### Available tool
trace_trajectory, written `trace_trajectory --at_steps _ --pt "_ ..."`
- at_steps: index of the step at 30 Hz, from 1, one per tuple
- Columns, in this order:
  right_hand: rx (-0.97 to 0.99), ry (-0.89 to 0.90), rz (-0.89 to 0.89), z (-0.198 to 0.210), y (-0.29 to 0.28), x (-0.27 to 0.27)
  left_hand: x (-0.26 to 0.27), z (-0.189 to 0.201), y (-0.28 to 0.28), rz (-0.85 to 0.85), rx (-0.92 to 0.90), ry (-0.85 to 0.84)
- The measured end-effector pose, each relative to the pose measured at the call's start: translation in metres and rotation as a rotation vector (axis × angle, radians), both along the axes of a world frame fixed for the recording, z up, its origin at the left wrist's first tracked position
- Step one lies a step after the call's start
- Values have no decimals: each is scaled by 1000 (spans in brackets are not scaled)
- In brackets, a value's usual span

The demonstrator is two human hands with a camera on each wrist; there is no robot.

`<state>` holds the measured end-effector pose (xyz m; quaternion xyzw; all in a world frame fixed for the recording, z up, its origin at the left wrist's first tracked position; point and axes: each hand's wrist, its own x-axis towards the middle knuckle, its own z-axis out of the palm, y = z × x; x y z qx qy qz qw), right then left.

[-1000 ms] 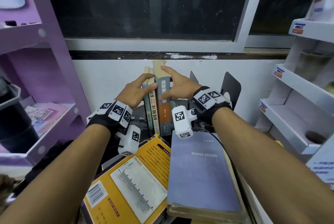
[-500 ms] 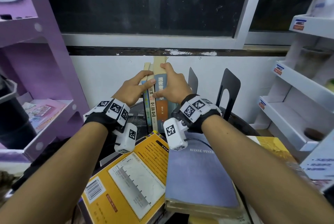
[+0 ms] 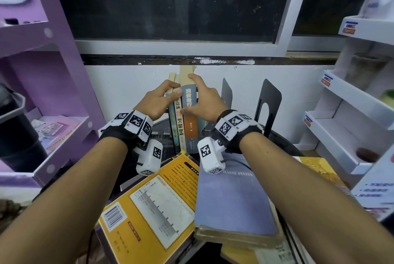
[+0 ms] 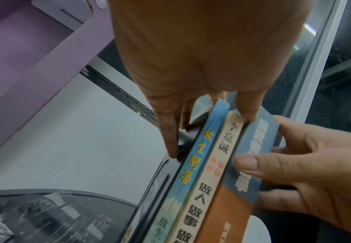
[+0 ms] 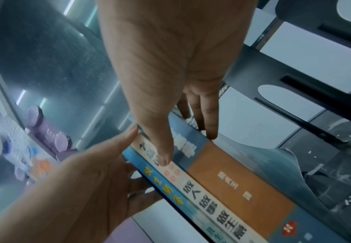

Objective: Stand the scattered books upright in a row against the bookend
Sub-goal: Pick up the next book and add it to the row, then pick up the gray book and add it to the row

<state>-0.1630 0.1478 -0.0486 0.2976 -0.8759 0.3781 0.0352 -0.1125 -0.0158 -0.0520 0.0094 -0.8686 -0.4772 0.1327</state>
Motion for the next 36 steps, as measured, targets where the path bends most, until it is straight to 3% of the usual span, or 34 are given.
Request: trace_trajectory --at_steps 5,10,16,20,24,28,36 --pt "13 -110 54 9 14 6 10 6 6 27 -60 2" --pt "27 -173 17 17 38 20 22 8 11 197 -67 98" --pt "220 -280 -1 14 82 40 45 3 28 377 43 152" --pt "391 -369 -36 1 104 50 57 -7 48 317 57 -36" --pt "522 -350 -42 -10 123 60 60 -16 73 80 39 -313" --pt "656 -357 -69 -17 133 63 61 -30 95 9 -29 -460" --pt "660 -472 26 -24 145 68 56 -38 114 -146 -187 -704"
